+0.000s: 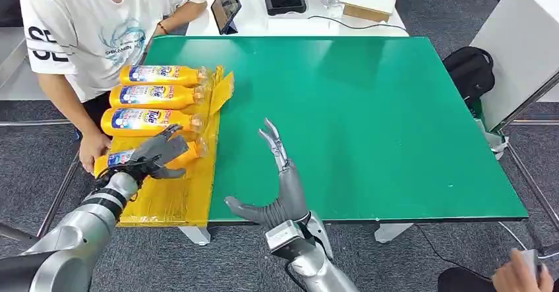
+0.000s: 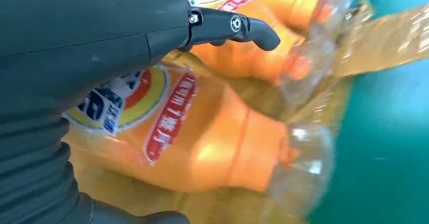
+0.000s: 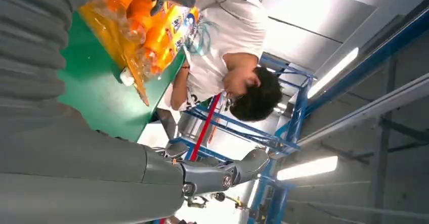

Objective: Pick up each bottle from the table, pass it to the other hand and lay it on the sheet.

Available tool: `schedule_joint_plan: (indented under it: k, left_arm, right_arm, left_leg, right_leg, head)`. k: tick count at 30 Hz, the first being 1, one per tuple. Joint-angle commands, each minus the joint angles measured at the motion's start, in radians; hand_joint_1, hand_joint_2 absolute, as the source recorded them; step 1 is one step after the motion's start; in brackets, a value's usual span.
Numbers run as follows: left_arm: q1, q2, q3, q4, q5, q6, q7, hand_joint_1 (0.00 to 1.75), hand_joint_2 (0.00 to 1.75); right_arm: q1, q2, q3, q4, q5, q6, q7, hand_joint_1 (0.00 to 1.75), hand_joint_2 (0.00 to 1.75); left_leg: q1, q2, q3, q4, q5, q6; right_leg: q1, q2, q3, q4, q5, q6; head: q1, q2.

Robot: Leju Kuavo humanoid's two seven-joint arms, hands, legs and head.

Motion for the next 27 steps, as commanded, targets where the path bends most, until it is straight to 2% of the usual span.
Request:
schedule_joint_plan:
  k: [1,3,5,7,8,11,12,17,19,22,24,26,27]
  left_arm:
    - [0.034,-0.060,0.083,-0.066,0.204,-0.005,-0.129,0.00,1.75]
    - [0.052,-0.074,0.070,-0.114,0.251,0.077,-0.155,0.00,1.75]
    - [0.053,-0.079,0.067,-0.116,0.251,0.080,-0.155,0.00,1.75]
    - [0.102,-0.109,0.058,-0.225,0.319,0.234,-0.203,0.00,1.75]
    - [0.140,-0.113,-0.001,-0.315,0.416,0.277,-0.203,0.00,1.75]
    - [0.199,-0.124,-0.086,-0.482,0.623,0.297,-0.203,0.00,1.75]
    - [0.247,-0.125,-0.127,-0.613,0.718,0.295,-0.203,0.00,1.75]
    - [0.269,-0.125,-0.160,-0.677,0.752,0.314,-0.203,0.00,1.75]
    - [0.306,-0.113,-0.201,-0.776,0.777,0.392,-0.203,0.00,1.75]
    - [0.369,-0.123,-0.237,-0.927,0.839,0.454,-0.203,0.00,1.75]
    - [0.419,-0.159,-0.221,-1.008,0.935,0.408,-0.203,0.00,1.75]
    - [0.499,-0.232,-0.169,-1.072,1.040,0.238,-0.203,0.00,1.75]
    - [0.539,-0.276,-0.164,-1.068,1.153,0.114,-0.183,0.00,1.75]
  right_arm:
    - [-0.012,-0.012,-0.005,0.040,0.013,-0.012,-0.035,0.00,1.75]
    - [-0.009,-0.010,-0.008,0.044,0.015,-0.009,-0.035,0.00,1.75]
    - [-0.008,-0.009,-0.007,0.043,0.016,-0.009,-0.035,0.00,1.75]
    - [-0.003,-0.008,-0.002,0.045,0.021,-0.002,-0.035,0.00,1.75]
    - [-0.004,-0.008,0.007,0.051,0.031,0.003,-0.033,0.00,1.75]
    - [-0.002,-0.004,0.014,0.069,0.044,-0.002,-0.030,0.00,1.75]
    - [0.002,0.004,-0.003,0.074,0.033,-0.013,-0.023,0.00,1.75]
    - [0.003,0.002,-0.009,0.075,0.031,-0.010,-0.023,0.00,1.75]
    - [0.007,0.001,-0.014,0.073,0.031,-0.003,-0.023,0.00,1.75]
    - [0.013,-0.003,-0.014,0.092,0.086,-0.058,-0.027,0.00,1.75]
    - [0.024,-0.005,-0.032,0.101,0.086,-0.074,-0.026,0.00,1.75]
    - [0.060,-0.009,-0.071,0.092,0.083,-0.085,-0.029,0.00,1.75]
    - [0.087,-0.010,-0.103,0.067,0.102,-0.134,-0.034,0.00,1.75]
  left_leg:
    - [0.000,0.000,0.002,-0.001,-0.001,0.001]
    - [0.000,0.001,0.002,-0.001,-0.001,0.001]
    - [0.000,0.000,0.001,0.000,-0.001,0.001]
    - [0.000,-0.001,0.000,0.000,-0.001,0.001]
    - [0.000,0.000,0.001,-0.001,-0.001,0.002]
    - [0.000,0.001,-0.001,0.000,-0.001,0.001]
    - [0.001,0.001,0.000,0.000,-0.002,0.002]
    - [0.000,0.001,-0.004,0.000,-0.001,0.001]
    - [0.000,0.000,-0.004,0.000,-0.001,0.001]
    - [0.001,0.002,-0.004,0.000,-0.002,0.001]
    - [0.001,0.003,-0.004,0.000,-0.002,0.002]
    - [0.000,0.002,-0.004,-0.001,-0.002,0.001]
    - [0.000,0.001,-0.001,-0.002,-0.003,0.002]
  right_leg:
    - [0.001,-0.001,0.002,-0.001,-0.001,-0.002]
    - [0.001,-0.001,0.002,-0.001,-0.001,-0.002]
    - [0.001,-0.002,0.001,-0.001,-0.001,-0.002]
    - [0.001,-0.002,0.000,-0.001,-0.001,-0.002]
    - [0.001,-0.001,0.001,-0.001,-0.001,-0.003]
    - [0.001,0.000,-0.002,-0.001,-0.001,-0.002]
    - [0.002,-0.001,0.000,-0.001,-0.002,-0.003]
    - [0.001,-0.001,-0.004,-0.001,-0.001,-0.002]
    - [0.001,-0.001,-0.004,-0.001,-0.001,-0.002]
    - [0.001,0.001,-0.005,-0.001,-0.001,-0.002]
    - [0.001,0.001,-0.004,-0.001,-0.001,-0.002]
    - [0.001,-0.001,-0.004,-0.002,-0.001,-0.002]
    - [0.001,-0.002,-0.001,-0.003,-0.002,-0.002]
  head:
    - [0.000,0.000]
    - [0.000,0.000]
    - [0.000,0.000]
    - [0.000,0.000]
    - [0.000,0.000]
    - [0.000,0.000]
    - [0.000,0.000]
    - [0.000,0.000]
    - [0.000,0.000]
    - [0.000,0.000]
    - [0.000,0.000]
    - [0.000,0.000]
    - [0.000,0.000]
